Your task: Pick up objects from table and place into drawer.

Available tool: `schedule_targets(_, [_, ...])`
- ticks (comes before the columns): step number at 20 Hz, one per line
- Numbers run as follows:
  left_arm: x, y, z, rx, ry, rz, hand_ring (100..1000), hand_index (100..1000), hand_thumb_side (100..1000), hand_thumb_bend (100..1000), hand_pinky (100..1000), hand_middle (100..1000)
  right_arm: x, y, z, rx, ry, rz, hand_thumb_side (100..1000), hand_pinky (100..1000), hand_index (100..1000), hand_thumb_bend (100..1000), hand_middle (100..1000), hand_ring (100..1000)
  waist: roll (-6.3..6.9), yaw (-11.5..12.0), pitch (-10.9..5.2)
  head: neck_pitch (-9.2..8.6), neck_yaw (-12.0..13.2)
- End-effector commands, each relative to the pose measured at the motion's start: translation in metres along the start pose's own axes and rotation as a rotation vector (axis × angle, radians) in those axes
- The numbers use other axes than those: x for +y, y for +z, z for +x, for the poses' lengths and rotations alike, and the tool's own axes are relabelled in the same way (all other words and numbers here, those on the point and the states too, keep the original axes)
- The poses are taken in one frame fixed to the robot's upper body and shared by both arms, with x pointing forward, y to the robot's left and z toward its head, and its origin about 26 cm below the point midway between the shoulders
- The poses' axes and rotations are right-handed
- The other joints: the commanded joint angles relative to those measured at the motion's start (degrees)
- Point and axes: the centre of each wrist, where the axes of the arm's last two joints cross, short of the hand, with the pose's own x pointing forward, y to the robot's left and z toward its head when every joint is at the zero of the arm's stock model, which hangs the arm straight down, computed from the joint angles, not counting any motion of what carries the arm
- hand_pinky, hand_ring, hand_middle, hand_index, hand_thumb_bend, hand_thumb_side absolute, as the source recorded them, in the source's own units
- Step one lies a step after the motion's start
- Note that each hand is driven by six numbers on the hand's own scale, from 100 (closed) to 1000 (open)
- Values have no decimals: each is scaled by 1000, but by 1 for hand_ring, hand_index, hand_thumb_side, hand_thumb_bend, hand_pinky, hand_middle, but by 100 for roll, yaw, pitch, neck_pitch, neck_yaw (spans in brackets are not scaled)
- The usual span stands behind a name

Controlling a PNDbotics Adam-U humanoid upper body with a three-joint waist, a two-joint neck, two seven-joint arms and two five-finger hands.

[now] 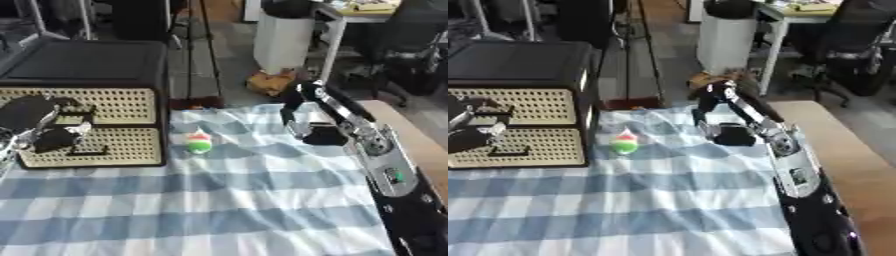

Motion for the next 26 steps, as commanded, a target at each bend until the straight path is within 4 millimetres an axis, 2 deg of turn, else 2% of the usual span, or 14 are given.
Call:
schedule_targets(1, [11, 1, -3, -13, -26, -37, 100, 762, 1000, 160, 100, 100, -15, -5, 5, -25, 28, -21, 262, 587, 751, 100, 501, 561, 23, 2, -74, -34, -7])
schedule_targets(3, [12, 2, -3, -22, -29, -64, 100, 704, 1000, 155, 100, 100, -15, -5, 5, -24, 27, -21, 262, 587, 751, 100, 501, 561, 22, 8, -82, -36, -10])
schedule_targets(4, [13, 3, -3, -26, -32, -74, 100, 609, 1000, 145, 100, 100, -15, -5, 5, -24, 27, -21, 262, 587, 751, 100, 501, 561, 20, 12, -86, -37, -12])
schedule_targets(5, [14, 3, -3, -30, -33, -83, 100, 568, 1000, 142, 100, 100, -14, -4, 5, -24, 26, -21, 262, 587, 751, 100, 501, 562, 18, 15, -90, -37, -16])
schedule_targets(6, [15, 4, -3, -34, -34, -88, 100, 477, 1000, 137, 100, 100, -14, -4, 5, -23, 26, -21, 263, 587, 750, 100, 501, 562, 16, 20, -94, -38, -17])
schedule_targets(10, [22, 9, -1, -54, -37, -94, 100, 351, 1000, 125, 100, 100, -14, -4, 4, -21, 26, -22, 262, 587, 750, 100, 501, 562, 8, 43, -113, -35, -27])
schedule_targets(18, [42, 32, 10, -125, -47, -82, 100, 323, 1000, 119, 100, 100, -12, 1, 1, -6, 22, -20, 266, 587, 750, 100, 501, 562, 31, 127, -209, 30, -72])
schedule_targets(26, [39, 57, 26, -198, -31, -128, 100, 340, 1000, 105, 100, 100, -8, 7, -2, 15, 16, -14, 269, 587, 750, 100, 501, 562, 59, 224, -352, 118, -130])
